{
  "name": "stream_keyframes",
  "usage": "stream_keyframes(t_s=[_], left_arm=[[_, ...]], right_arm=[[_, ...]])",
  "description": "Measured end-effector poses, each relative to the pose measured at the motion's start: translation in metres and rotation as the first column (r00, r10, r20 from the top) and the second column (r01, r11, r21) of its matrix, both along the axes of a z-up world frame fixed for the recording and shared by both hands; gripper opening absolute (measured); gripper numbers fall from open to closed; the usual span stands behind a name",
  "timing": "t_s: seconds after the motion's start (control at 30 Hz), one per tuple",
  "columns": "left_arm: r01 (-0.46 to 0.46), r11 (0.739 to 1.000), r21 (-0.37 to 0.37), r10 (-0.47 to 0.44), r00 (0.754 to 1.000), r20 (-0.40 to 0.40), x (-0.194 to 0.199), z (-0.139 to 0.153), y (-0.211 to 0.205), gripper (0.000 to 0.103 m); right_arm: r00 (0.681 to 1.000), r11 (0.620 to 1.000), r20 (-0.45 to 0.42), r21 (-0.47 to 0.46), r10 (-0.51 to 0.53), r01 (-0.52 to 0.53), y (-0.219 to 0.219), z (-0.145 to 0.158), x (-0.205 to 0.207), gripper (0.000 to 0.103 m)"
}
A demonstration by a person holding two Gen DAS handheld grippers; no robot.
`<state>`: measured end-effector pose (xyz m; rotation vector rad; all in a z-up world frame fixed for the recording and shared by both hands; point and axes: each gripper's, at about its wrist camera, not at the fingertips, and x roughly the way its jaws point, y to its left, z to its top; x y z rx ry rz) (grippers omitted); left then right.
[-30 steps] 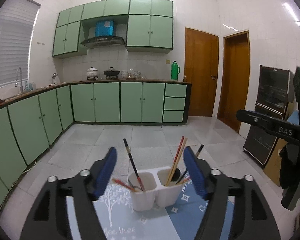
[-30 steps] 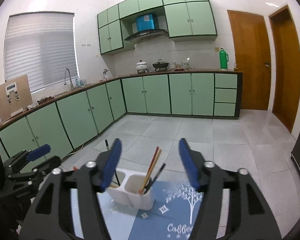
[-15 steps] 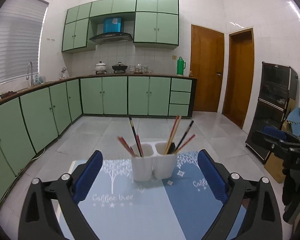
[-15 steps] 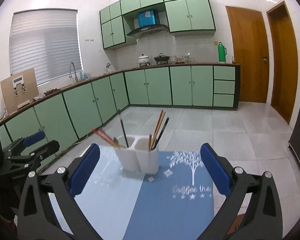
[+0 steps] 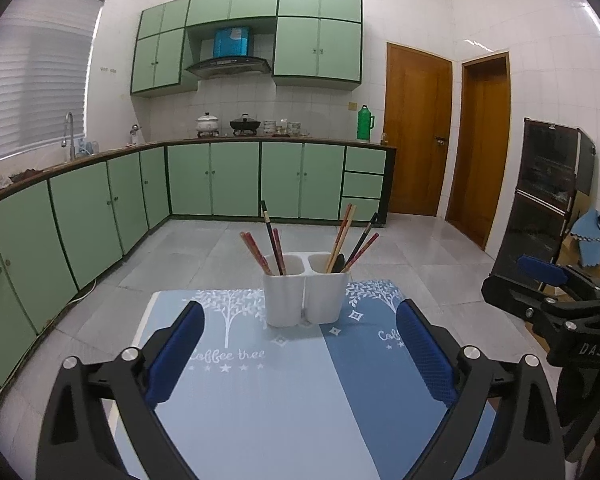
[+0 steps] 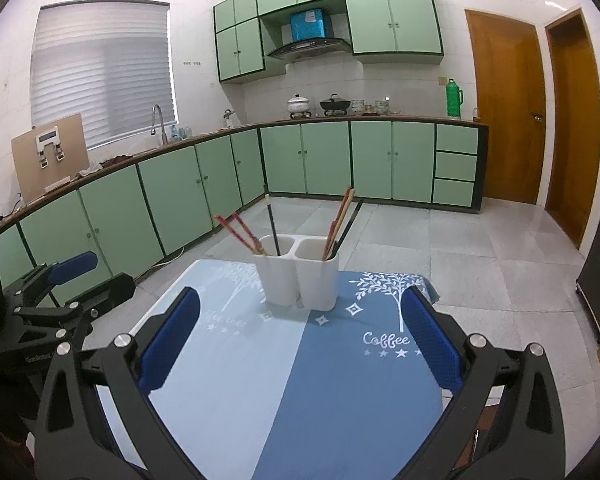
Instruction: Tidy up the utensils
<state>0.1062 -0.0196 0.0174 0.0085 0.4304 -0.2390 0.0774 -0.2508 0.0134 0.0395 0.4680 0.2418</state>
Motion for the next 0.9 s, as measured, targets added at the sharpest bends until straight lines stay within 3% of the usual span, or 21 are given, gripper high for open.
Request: stream_keyframes(t_s=[0.9], left_arm=[[-0.018,1.0,0.016,0.017,1.0,0.025,-0.021,0.003,0.005,0.096]], right_arm=[[1.0,0.999,-0.006,-0.038,0.029,-0.029,0.014,0.002,-0.015,0.097]])
